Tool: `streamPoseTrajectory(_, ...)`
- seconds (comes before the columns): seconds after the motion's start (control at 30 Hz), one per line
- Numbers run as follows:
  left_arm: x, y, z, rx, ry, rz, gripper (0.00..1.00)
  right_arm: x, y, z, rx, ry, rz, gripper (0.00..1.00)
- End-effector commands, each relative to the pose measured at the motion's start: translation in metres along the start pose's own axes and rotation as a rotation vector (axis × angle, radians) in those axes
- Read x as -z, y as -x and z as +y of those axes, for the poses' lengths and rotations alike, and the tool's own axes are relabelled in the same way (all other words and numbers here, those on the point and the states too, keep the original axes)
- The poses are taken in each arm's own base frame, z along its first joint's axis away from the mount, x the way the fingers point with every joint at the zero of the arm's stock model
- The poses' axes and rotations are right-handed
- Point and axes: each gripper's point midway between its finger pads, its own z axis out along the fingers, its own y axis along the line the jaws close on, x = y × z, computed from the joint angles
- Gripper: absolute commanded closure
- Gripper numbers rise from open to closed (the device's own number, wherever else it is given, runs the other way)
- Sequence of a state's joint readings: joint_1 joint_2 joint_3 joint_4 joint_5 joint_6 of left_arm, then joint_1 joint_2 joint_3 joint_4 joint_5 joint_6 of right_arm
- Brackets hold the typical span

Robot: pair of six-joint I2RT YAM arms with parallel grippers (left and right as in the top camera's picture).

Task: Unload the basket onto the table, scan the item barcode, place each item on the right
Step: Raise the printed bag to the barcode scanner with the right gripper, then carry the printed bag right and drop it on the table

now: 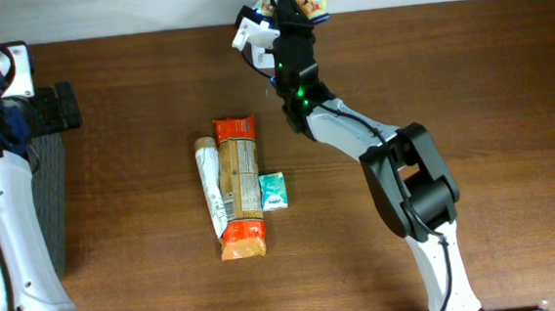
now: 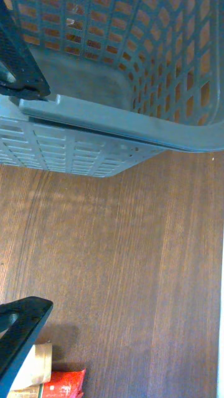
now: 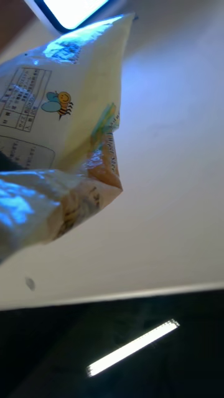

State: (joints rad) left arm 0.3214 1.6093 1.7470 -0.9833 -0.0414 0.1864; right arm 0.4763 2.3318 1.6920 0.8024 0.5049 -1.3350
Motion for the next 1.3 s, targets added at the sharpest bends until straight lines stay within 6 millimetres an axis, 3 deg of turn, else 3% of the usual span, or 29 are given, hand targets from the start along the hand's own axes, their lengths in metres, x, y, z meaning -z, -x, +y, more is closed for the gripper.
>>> streamPoseTrajectory(0.0,0.001,0.002,0.0,0.01,-0.002,-0.005,0.01,-0.018,0.016,-0.016,0.045,-0.068,-0.05,0.96)
streamPoseTrajectory(0.27,0.001,0.002,0.0,0.01,-0.002,-0.005,0.01,-0.03,0.004,-0.008,0.115,-0.047,-0.034,0.96)
streamPoseTrajectory(0.53,0.001,0.002,0.0,0.01,-0.003,-0.005,0.01,-0.031,-0.004,0.023,0.137,-0.005,-0.029,0.96)
streamPoseTrajectory(0.97,0.001,0.002,0.0,0.01,-0.002,-0.005,0.01,-0.03,0.0,0.009,0.154,-0.06,-0.038,0.96)
streamPoseTrajectory(1.07,0.001,0.002,0.0,0.01,-0.003,-0.006,0.01,-0.03,0.003,-0.008,0.141,-0.083,-0.031,0.96)
streamPoseTrajectory(1.17,0.001,0.002,0.0,0.01,-0.002,-0.005,0.01,-0.025,0.008,-0.047,0.1,-0.1,-0.006,0.96)
streamPoseTrajectory(1.27,0.001,0.002,0.0,0.01,-0.002,-0.005,0.01,-0.006,0.01,-0.091,-0.023,0.0,0.105,0.96)
